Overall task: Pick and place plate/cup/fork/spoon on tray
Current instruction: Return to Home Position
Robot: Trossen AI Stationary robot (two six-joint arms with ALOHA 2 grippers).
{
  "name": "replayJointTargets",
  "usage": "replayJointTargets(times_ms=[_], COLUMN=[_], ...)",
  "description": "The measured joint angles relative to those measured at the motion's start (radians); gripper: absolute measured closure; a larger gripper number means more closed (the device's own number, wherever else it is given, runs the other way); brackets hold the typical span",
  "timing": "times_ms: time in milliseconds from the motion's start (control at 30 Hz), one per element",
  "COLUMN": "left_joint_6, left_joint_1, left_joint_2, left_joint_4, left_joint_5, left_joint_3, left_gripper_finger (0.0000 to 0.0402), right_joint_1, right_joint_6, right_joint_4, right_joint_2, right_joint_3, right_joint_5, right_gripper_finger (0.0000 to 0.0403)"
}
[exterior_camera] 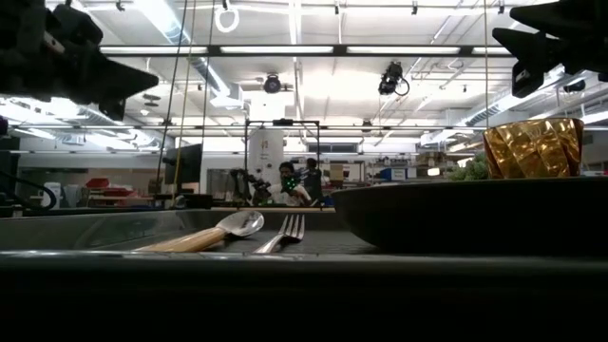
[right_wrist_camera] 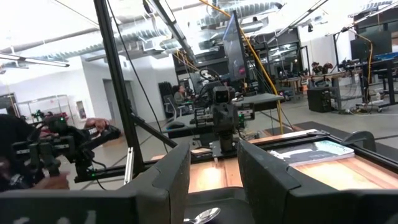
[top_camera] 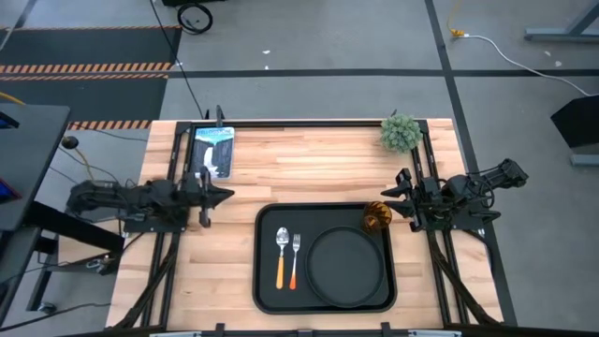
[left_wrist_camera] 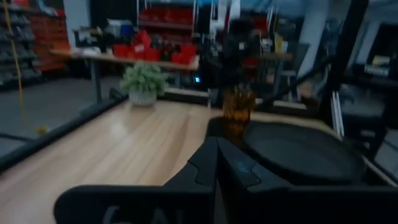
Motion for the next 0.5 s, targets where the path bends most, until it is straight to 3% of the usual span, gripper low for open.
replayJointTargets(times_ms=[67,500], left_joint_6=[0.003,-0.002], left_joint_1=[0.013,0.059], left_joint_2=[-0.045,-0.033], left_joint_4=[-0.004,0.117], left_joint_5=[0.002,-0.008], left_joint_3=[0.000,-0.001], left_gripper_finger=[0.0390,0.0390], right_joint_1=[0.000,0.000], right_joint_6=[0.000,0.000], right_joint_4=[0.000,0.015], right_joint_2=[0.000,0.002], right_joint_3=[0.000,0.000], right_joint_5=[0.000,0.000], right_gripper_finger=[0.0261,0.0261])
